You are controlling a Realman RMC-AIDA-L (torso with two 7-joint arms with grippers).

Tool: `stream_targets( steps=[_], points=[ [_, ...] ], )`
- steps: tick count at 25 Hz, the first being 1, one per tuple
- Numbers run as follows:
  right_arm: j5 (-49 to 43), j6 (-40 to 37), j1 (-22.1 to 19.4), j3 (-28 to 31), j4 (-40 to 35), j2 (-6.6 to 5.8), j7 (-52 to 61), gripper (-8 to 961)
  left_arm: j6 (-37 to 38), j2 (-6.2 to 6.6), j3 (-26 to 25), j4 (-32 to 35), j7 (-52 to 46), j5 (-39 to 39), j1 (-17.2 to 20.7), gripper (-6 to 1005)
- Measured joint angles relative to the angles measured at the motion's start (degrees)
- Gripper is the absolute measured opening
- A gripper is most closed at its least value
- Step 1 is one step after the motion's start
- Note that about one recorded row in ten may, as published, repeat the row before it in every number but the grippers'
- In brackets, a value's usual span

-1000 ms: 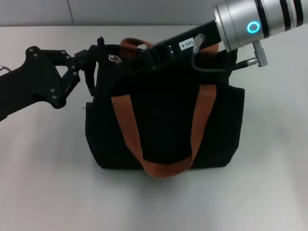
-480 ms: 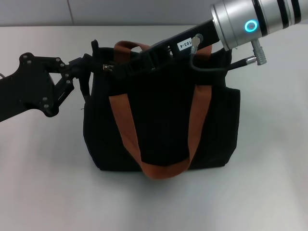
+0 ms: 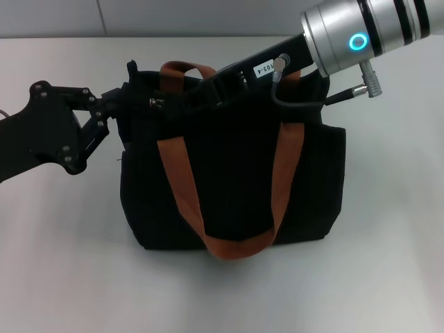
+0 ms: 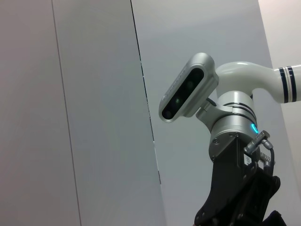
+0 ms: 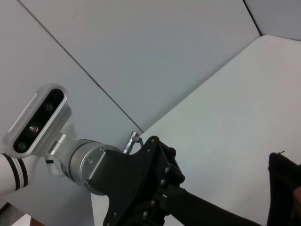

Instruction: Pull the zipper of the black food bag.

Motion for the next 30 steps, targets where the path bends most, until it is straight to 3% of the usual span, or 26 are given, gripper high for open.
stream_targets(
  steps=[30],
  points=[
    [-11.4,-0.3,-4.4,0.4,-11.4,-0.03,11.4,0,-0.7,0.25,-0.6,0.0,0.0,0.0,0.2,59]
  ],
)
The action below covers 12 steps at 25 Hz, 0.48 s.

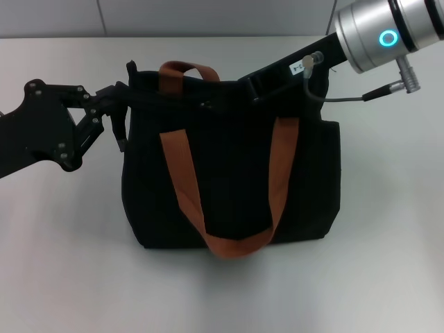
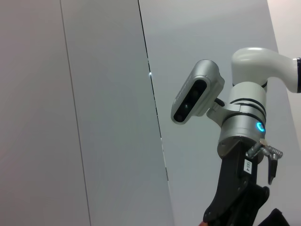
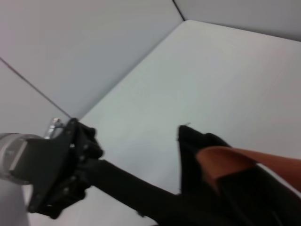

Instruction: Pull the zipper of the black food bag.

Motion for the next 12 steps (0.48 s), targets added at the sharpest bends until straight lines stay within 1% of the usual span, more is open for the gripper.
stream_targets(
  steps=[7,12],
  points=[
    [-3.6,-0.1,-1.1,0.0,-3.2,0.07,2.7,0,-0.7,-0.08,0.0,0.0,0.0,0.0,0.0,60],
    [-6.7,-0.7,-2.7,0.2,-6.4,0.10,5.1,0,-1.9,-0.11,0.0,0.0,0.0,0.0,-0.1,61]
  ],
)
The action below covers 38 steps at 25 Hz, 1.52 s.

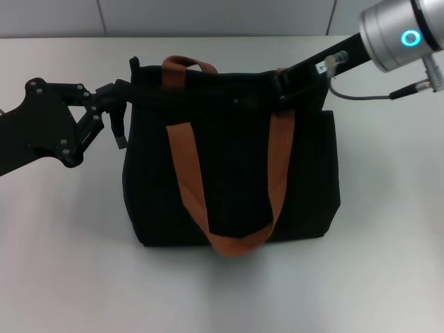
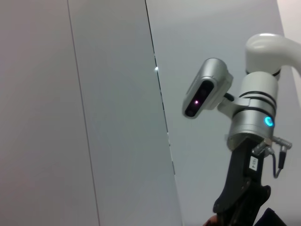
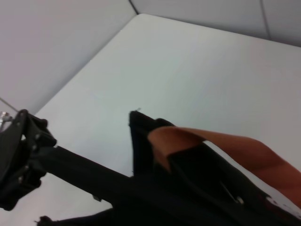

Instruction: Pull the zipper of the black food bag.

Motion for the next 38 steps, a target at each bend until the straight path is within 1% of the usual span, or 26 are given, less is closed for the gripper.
stream_targets(
  steps=[6,11,19,22,24,30,32,35,38],
  points=[
    [-2.5,-1.2,-3.8,0.6,-7.2,0.03,2.7,0,-0.9,-0.06,0.0,0.0,0.0,0.0,-0.3,62],
    [-4.9,-3.0,-5.9,2.6,-10.6,0.09,3.9,0,-1.4,-0.05,0.0,0.0,0.1,-0.1,-0.6,62],
    [-4.4,-4.4,-7.4,4.9,-12.4,0.10,4.1,0,-1.7,-0.14,0.0,0.0,0.1,-0.1,-0.9,63],
    [-2.5,-4.7,-7.5,5.7,-12.1,0.03,3.8,0,-1.7,-0.19,0.1,0.0,0.1,-0.1,-1.0,64],
    [0.5,-4.7,-8.0,6.7,-11.5,-0.03,2.1,0,-1.7,-0.25,0.2,0.0,0.1,-0.1,-1.0,64],
    [16.8,-4.9,-11.8,10.7,-7.0,-0.18,-10.5,9,-1.8,-0.38,0.5,0.0,-0.4,-0.1,-1.0,65],
    [22.1,-5.5,-13.5,12.5,-4.9,-0.20,-16.3,195,-1.8,-0.38,0.5,0.0,-0.7,-0.1,-0.9,65],
    [29.8,-8.2,-15.7,14.6,0.2,-0.22,-27.3,259,-1.7,-0.38,0.5,0.0,-1.8,0.0,-0.9,65],
    [37.0,-14.9,-18.1,16.5,7.7,-0.37,-44.0,323,-1.6,-0.37,0.5,0.0,-2.6,0.0,-0.9,66]
  ],
)
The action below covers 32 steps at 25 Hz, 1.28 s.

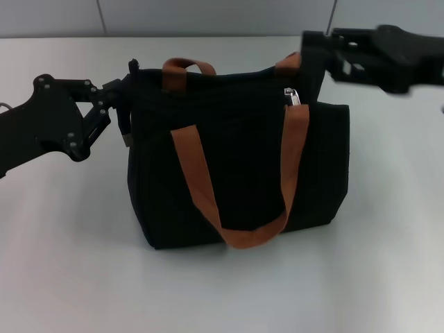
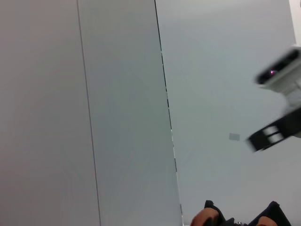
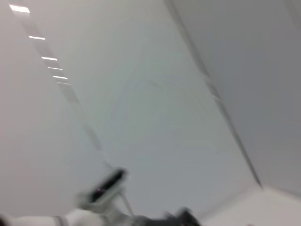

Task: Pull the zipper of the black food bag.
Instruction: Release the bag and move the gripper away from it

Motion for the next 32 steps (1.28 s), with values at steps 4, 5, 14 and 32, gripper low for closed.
stream_targets(
  steps=[4,5,14,32],
  points=[
    [2.0,-7.4,-2.2,2.1,11.7,-1.29,-19.1,409,0.2,0.14,0.0,0.0,-1.8,0.0,0.2,66],
    [1.7,-8.7,-2.6,2.2,15.0,-1.87,-24.0,430,0.3,0.24,0.1,-0.1,-2.3,0.0,0.3,66],
    [-15.6,-7.4,-6.5,2.2,25.7,-1.67,-50.1,719,0.2,0.35,0.1,-0.2,-5.8,2.4,0.5,68],
    [-21.6,-2.2,-6.5,2.9,29.5,-0.04,-56.1,768,0.8,1.95,0.4,2.6,-15.5,5.0,1.1,70]
  ],
)
